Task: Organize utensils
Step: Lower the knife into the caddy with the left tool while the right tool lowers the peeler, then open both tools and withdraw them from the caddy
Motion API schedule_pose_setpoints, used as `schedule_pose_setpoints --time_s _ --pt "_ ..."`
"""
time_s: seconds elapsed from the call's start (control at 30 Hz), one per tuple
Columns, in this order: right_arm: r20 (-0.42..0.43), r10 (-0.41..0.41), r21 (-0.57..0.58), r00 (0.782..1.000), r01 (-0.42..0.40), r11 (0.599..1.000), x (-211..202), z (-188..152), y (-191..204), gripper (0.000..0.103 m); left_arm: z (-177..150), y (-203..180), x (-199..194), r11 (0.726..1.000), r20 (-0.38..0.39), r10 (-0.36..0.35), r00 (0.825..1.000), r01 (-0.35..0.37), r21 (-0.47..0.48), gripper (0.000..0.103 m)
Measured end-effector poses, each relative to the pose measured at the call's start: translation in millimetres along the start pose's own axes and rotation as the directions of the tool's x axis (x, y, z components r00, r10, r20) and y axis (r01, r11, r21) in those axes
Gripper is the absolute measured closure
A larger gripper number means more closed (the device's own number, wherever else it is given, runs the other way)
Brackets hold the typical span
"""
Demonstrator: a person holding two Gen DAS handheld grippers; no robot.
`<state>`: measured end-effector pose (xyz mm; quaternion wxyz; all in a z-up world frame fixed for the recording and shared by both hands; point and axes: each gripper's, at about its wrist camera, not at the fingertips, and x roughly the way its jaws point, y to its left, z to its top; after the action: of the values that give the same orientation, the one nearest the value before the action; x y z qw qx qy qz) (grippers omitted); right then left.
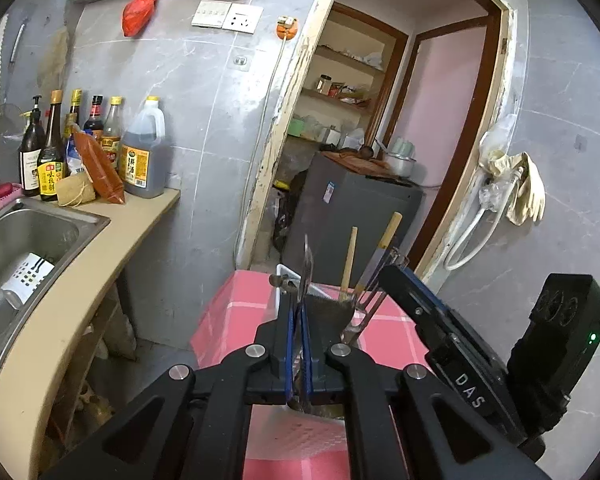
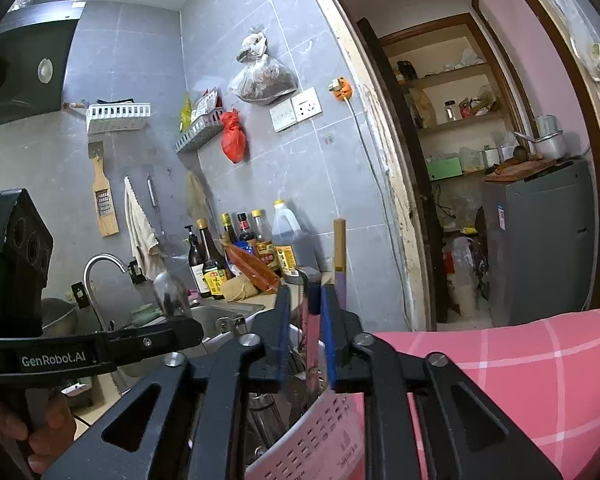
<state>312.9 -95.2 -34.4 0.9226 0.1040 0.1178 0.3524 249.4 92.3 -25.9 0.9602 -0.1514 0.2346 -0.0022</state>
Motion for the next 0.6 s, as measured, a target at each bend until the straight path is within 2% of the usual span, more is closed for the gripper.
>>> schedule_pose_setpoints --time_s 0.2,0.33,0.5,0.6 --pt "0.001 -0.031 0.003 1.000 0.031 1.000 -16 8 -3 0.075 2 -4 -6 1.000 0.001 0.001 1.000 -0.001 -0.005 0.095" --pt "0.008 -0.062 0.000 0.998 0.062 0.998 -30 16 -4 0.068 5 -7 -13 1.000 0.018 -0.005 1.000 0.005 -0.010 0.081" --pt "0.024 -0.116 0.003 0.993 0.116 0.993 -54 29 -7 0.057 9 -14 -26 1.000 0.048 -0.009 0.999 0.009 -0.006 0.072" --pt "0.041 -0.156 0.002 0.987 0.156 0.988 -73 38 -8 0.048 12 -22 -35 1.000 0.071 -0.003 0.997 0.003 0.008 0.059"
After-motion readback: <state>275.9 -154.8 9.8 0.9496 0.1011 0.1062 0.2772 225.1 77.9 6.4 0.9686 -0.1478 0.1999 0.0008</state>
